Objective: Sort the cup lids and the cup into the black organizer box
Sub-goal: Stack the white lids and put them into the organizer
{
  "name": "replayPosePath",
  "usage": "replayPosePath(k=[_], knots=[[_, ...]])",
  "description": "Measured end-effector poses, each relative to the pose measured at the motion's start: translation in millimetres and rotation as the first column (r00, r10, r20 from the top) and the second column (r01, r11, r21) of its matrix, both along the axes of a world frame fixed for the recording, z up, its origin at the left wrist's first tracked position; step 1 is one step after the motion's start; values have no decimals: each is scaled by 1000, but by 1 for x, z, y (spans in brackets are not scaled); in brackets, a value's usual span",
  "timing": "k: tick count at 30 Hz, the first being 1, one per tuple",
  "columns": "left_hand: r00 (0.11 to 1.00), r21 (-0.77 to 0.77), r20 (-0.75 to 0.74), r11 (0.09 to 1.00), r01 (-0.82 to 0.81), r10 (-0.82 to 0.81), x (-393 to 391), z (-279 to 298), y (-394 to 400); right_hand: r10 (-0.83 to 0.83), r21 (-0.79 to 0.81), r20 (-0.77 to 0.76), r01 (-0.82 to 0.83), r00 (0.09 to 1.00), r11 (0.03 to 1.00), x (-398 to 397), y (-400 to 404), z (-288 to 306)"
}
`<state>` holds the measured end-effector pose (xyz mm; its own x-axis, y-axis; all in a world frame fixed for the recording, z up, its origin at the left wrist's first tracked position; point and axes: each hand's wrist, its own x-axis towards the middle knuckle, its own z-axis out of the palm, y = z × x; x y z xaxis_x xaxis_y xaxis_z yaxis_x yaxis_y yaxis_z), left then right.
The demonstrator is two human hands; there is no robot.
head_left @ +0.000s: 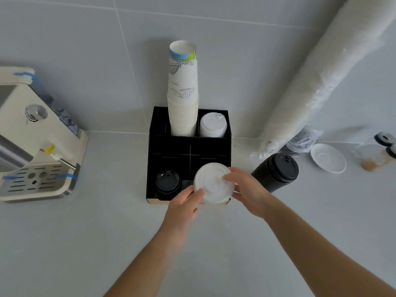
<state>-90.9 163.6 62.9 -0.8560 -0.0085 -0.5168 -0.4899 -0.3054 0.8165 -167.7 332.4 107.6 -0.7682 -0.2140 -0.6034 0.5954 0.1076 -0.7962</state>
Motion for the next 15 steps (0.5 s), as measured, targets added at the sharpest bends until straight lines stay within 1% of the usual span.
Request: replayPosePath(k=[4, 9, 12, 15], knots=[[999, 36, 28, 999, 17, -18, -14, -12, -5, -46, 40, 1, 46, 999, 998, -12, -18, -6], [996, 123, 86, 992, -12, 1, -26, -18, -4, -187, 128, 46, 180, 981, 975, -25, -30, -24], [992, 126, 122, 992, -16, 0, -32, -19, -3, -226, 154, 65, 214, 972, 965, -29, -35, -26], [992, 113, 127, 993, -28, 13, -40, -22, 0, -240, 171, 76, 225, 968, 959, -32, -37, -25]])
